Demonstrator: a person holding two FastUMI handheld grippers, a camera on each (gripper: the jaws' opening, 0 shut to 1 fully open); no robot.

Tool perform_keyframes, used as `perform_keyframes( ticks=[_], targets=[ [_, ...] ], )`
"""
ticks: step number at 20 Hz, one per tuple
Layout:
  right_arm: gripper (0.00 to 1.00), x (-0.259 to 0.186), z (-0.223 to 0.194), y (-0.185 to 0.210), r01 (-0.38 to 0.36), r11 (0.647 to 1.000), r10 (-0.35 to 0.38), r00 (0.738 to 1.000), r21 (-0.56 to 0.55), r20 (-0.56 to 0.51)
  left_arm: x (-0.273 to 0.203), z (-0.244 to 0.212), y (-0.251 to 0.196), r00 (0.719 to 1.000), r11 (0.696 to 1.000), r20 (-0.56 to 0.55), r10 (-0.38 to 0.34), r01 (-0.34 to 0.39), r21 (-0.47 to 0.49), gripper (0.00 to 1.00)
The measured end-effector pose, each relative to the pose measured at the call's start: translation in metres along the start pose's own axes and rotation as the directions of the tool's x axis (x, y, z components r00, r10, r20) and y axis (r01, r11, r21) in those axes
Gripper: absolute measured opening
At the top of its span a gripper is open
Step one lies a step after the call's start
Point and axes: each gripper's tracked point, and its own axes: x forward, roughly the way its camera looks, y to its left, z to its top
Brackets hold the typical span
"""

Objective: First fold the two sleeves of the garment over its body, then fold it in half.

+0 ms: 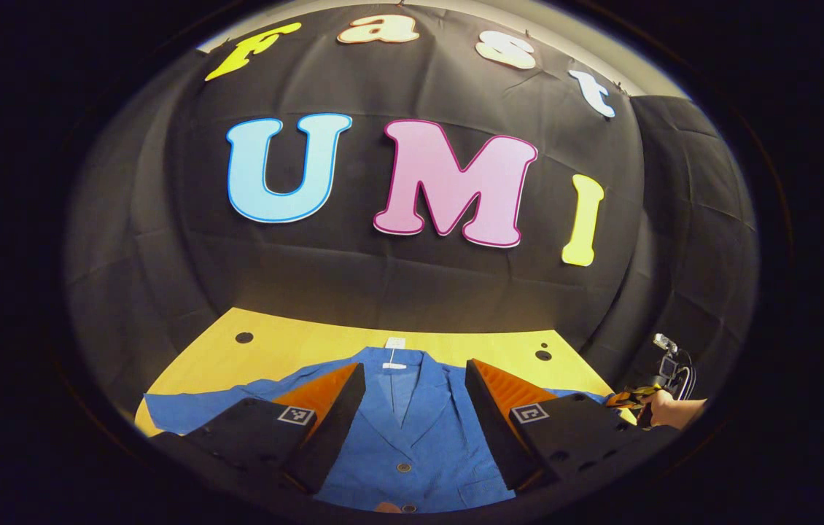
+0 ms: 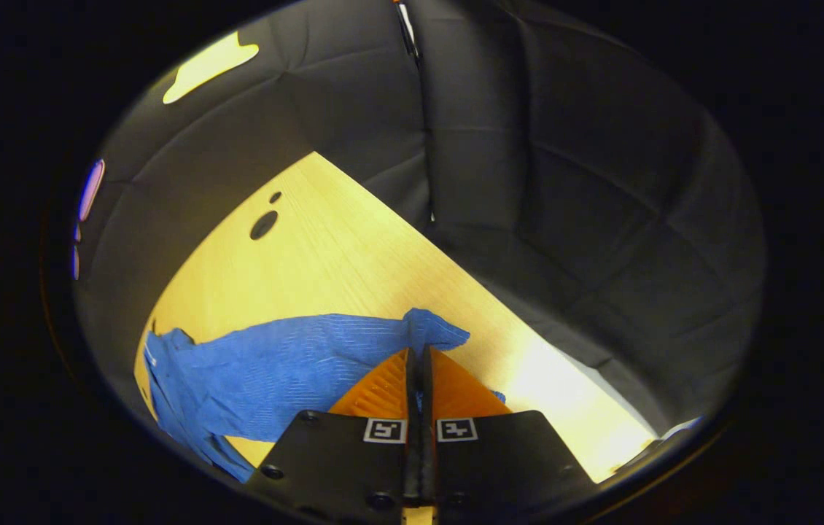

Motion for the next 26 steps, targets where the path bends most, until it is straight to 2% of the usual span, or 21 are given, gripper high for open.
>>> perform_keyframes(
  ticks=[2, 5, 8, 14, 19, 21, 23, 26],
  targets=[
    [0.01, -0.017, 0.001, 0.007, 0.004, 0.999, -0.003, 0.999, -0.035, 0.035, -0.008, -0.001, 0.007, 1.000, 1.000, 0.003, 0.000, 0.000, 0.000, 0.80],
    [0.01, -0.058, -0.001, 0.044, -0.022, 0.993, 0.035, 0.993, -0.114, 0.112, -0.023, -0.003, 0.014, 1.000, 1.000, 0.020, -0.004, 0.004, 0.007, 0.80],
    [0.01, -0.093, -0.008, 0.099, -0.110, 0.989, 0.123, 0.984, -0.101, 0.131, -0.043, -0.002, 0.027, 0.999, 1.000, 0.052, -0.016, 0.015, 0.004, 0.80],
    [0.01, -0.146, -0.030, 0.199, -0.183, 0.969, 0.214, 0.958, -0.164, 0.192, -0.094, -0.002, 0.098, 0.995, 0.999, 0.095, 0.031, -0.029, -0.026, 0.80],
    [0.01, -0.175, -0.080, 0.307, -0.261, 0.919, 0.319, 0.932, -0.297, 0.169, -0.139, -0.011, 0.181, 0.981, 0.988, 0.120, 0.150, -0.143, -0.059, 0.80],
    [0.01, -0.180, -0.110, 0.352, -0.301, 0.894, 0.356, 0.927, -0.331, 0.118, -0.156, -0.019, 0.209, 0.973, 0.978, 0.116, 0.198, -0.188, -0.094, 0.80],
    [0.01, -0.181, -0.142, 0.398, -0.340, 0.863, 0.393, 0.917, -0.374, 0.072, -0.169, -0.029, 0.236, 0.963, 0.963, 0.102, 0.249, -0.236, -0.126, 0.80],
    [0.01, -0.188, -0.203, 0.473, -0.414, 0.795, 0.452, 0.892, -0.444, -0.022, -0.187, -0.045, 0.271, 0.943, 0.936, 0.079, 0.322, -0.305, -0.174, 0.80]
  ],
)
